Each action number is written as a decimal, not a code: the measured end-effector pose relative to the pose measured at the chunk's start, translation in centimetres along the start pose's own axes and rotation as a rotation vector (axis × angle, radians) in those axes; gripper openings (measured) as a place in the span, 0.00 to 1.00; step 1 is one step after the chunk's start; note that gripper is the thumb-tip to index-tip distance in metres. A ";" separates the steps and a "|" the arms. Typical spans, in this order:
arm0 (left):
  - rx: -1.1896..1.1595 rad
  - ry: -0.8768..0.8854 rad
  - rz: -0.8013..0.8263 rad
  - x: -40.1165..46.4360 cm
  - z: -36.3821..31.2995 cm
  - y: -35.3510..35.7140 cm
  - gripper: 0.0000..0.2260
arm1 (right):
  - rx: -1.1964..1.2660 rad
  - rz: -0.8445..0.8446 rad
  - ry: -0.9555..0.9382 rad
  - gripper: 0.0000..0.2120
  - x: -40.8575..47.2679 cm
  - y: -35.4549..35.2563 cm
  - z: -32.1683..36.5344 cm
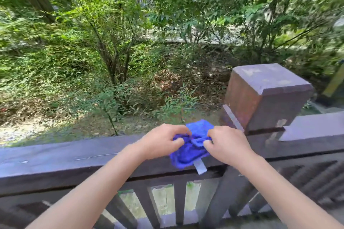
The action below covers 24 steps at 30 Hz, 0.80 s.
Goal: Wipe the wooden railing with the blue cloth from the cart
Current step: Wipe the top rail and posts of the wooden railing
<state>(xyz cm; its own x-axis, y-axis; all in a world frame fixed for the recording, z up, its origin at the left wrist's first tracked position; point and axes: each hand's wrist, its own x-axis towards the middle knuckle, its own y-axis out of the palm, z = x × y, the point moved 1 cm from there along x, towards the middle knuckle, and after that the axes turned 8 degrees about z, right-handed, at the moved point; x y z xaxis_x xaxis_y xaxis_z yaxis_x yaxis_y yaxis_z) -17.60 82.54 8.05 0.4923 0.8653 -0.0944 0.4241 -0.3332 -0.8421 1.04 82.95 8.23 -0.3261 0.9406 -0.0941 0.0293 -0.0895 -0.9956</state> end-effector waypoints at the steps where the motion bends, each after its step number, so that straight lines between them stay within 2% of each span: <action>1: -0.067 -0.025 -0.087 0.2 0.0 0.0 0.19 | 0.017 -0.038 -0.001 0.12 0.2 -0.1 0.2; 3: 0.082 -0.042 -0.251 1.1 -0.5 1.0 0.18 | 0.126 -0.164 -0.022 0.13 1.3 0.4 0.1; 4: 0.197 -0.053 -0.270 1.7 -0.9 2.1 0.19 | 0.162 -0.191 -0.055 0.16 1.9 0.9 -0.1; 6: 0.325 -0.129 -0.199 2.8 -1.7 4.9 0.22 | 0.170 -0.109 -0.120 0.22 2.8 2.5 0.0; 8: 0.388 -0.219 -0.142 3.5 -1.9 7.1 0.23 | 0.172 -0.046 -0.076 0.23 3.2 4.4 -0.1; 11: 0.395 -0.261 -0.189 3.4 -1.9 7.8 0.24 | 0.173 -0.085 -0.006 0.25 3.0 5.9 -0.2; 16: 0.507 -0.191 -0.206 1.2 -2.2 8.6 0.23 | 0.123 -0.147 0.019 0.26 0.2 6.4 0.9; 21: 0.475 -0.210 -0.265 3.5 -0.7 7.0 0.22 | 0.135 -0.087 0.038 0.26 3.2 5.6 1.0; 24: 0.389 -0.231 -0.156 5.8 1.4 5.2 0.22 | 0.180 -0.034 0.046 0.25 6.6 4.9 1.0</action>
<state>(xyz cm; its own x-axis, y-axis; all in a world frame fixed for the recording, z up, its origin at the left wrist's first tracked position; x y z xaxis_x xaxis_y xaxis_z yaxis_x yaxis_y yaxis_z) -13.58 86.29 2.39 0.2451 0.9690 -0.0297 0.1421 -0.0662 -0.9876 -1.92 88.35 2.72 -0.2803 0.9578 -0.0641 -0.1520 -0.1102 -0.9822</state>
